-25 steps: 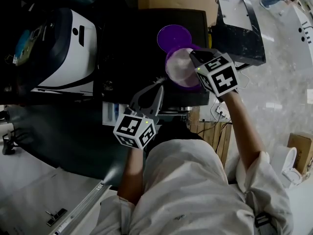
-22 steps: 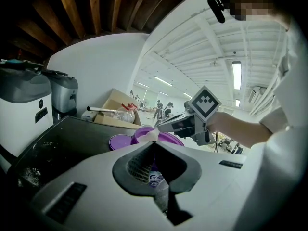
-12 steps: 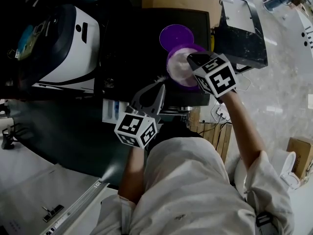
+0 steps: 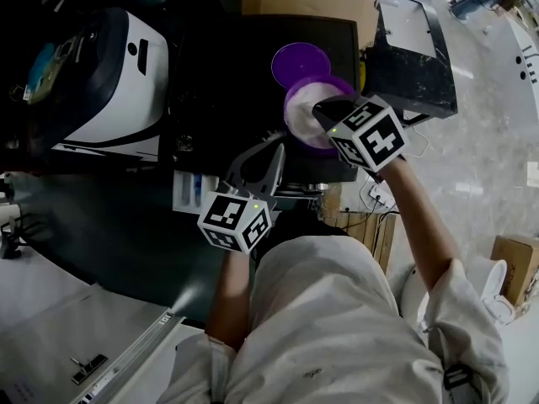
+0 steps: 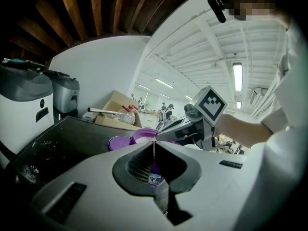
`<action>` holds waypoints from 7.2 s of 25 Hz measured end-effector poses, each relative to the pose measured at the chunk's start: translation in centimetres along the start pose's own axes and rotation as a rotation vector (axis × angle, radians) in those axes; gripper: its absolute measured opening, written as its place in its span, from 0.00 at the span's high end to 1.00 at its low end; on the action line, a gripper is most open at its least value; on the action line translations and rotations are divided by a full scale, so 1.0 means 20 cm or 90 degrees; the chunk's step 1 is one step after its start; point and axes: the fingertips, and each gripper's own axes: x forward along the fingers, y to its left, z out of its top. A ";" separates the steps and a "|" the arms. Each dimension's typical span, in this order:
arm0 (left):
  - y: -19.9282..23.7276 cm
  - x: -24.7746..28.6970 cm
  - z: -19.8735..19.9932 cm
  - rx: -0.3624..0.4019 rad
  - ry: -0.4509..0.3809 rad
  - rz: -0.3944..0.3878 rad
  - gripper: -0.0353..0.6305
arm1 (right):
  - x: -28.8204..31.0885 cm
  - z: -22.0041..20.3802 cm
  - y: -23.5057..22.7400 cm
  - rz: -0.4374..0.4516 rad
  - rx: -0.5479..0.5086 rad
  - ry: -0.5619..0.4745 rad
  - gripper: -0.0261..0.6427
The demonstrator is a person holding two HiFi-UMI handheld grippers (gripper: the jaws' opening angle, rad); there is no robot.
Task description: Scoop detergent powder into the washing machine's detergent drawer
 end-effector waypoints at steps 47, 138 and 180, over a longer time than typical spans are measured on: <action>0.00 0.04 0.05 0.012 -0.004 -0.002 0.91 | -0.14 -0.13 0.28 0.150 0.100 -0.051 0.94; 0.70 -1.00 -0.29 -0.003 0.067 -0.058 0.91 | -0.01 0.15 1.01 0.179 0.709 -0.452 0.94; 0.98 -1.23 -0.85 -0.092 0.130 -0.055 0.91 | 0.86 -0.29 1.42 0.070 0.575 -0.258 0.94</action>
